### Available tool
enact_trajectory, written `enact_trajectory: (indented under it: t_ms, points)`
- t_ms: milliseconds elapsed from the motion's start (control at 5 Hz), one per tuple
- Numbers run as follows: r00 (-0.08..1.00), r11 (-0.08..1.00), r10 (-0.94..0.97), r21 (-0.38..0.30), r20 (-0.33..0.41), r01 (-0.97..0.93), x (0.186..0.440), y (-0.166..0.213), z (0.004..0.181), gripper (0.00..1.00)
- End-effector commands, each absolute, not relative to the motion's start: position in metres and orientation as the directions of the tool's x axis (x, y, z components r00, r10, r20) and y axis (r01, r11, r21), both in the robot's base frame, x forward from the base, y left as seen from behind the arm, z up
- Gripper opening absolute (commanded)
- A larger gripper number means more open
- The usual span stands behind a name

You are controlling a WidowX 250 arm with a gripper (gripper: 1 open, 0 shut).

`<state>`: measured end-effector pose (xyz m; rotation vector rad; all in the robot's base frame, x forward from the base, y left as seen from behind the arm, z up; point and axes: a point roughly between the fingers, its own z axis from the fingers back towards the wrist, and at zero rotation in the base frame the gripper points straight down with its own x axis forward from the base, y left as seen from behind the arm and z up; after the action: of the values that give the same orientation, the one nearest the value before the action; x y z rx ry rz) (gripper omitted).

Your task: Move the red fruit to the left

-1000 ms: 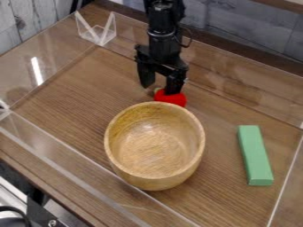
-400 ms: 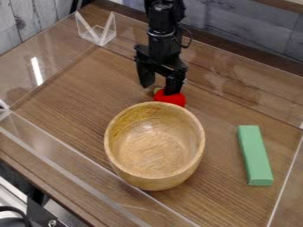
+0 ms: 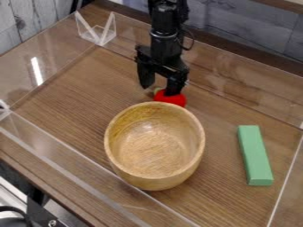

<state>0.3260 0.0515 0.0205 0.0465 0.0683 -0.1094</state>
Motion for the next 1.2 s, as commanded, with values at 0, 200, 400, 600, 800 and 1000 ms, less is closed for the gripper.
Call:
enact_trajectory:
  t_ms: [0, 200, 400, 600, 800, 1000]
  points:
    - [0.985, 0.994, -0.090, 0.044, -0.149, 0.098, 0.310, 0.049, 0.004, 1.00]
    - [0.984, 0.993, -0.100, 0.043, -0.151, 0.107, 0.316, 0.048, 0.003, 0.00]
    - [0.981, 0.989, -0.137, 0.031, -0.141, 0.142, 0.311, 0.052, 0.011, 0.00]
    - [0.982, 0.987, -0.160, 0.014, -0.100, 0.162, 0.306, 0.058, 0.035, 0.00]
    - [0.990, 0.991, -0.133, 0.005, -0.051, 0.133, 0.306, 0.066, 0.055, 0.00]
    - [0.991, 0.991, -0.133, -0.004, -0.018, 0.133, 0.306, 0.062, 0.071, 0.00]
